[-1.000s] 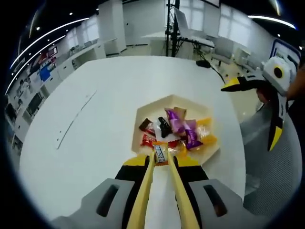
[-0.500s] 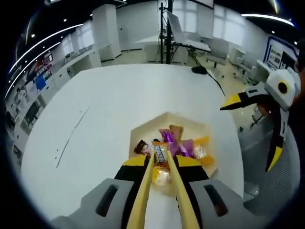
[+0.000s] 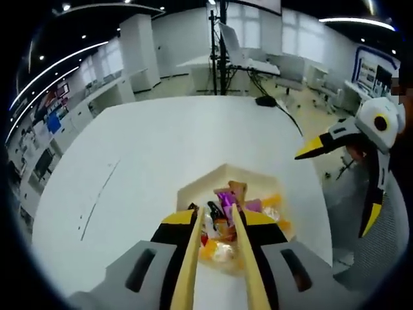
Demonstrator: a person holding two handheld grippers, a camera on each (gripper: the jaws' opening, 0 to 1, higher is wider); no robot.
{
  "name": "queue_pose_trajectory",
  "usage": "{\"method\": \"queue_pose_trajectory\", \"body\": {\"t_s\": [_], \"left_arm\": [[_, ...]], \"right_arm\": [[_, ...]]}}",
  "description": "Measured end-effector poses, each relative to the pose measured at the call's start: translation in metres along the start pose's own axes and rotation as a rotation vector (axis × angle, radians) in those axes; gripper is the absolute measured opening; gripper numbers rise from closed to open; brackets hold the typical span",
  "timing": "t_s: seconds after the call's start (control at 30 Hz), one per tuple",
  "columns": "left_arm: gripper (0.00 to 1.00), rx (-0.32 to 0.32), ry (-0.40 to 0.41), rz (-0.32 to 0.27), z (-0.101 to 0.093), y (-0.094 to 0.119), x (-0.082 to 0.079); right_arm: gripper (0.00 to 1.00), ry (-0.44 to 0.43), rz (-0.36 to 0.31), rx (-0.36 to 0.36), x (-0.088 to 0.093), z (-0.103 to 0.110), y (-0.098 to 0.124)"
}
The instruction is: Place the target food into the container with the food tongs after gripping and lifting it, then release it inside without dropping or visibly crushing the food.
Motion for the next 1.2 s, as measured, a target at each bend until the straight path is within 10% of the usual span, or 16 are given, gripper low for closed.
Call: {"method": "queue_pose_trajectory", "body": {"t_s": [1.2], "left_arm": [[0.25,-0.167,0.033,-0.291,-0.036,0.117,0.052]], "right_arm": [[0.99,0.013,0.006,-0.023,0.000,0.004,-0.001]]}}
Point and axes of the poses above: the point that each gripper's makers call its tool centre point, and the gripper's own axes: y roughly backward along the fingers, z roughly to its left, x roughly out of its underside, the point moved 3 cm from there along y, roughly backward along the fingers, and after that the axes turned 12 degrees about x, right-handed, at the moved point
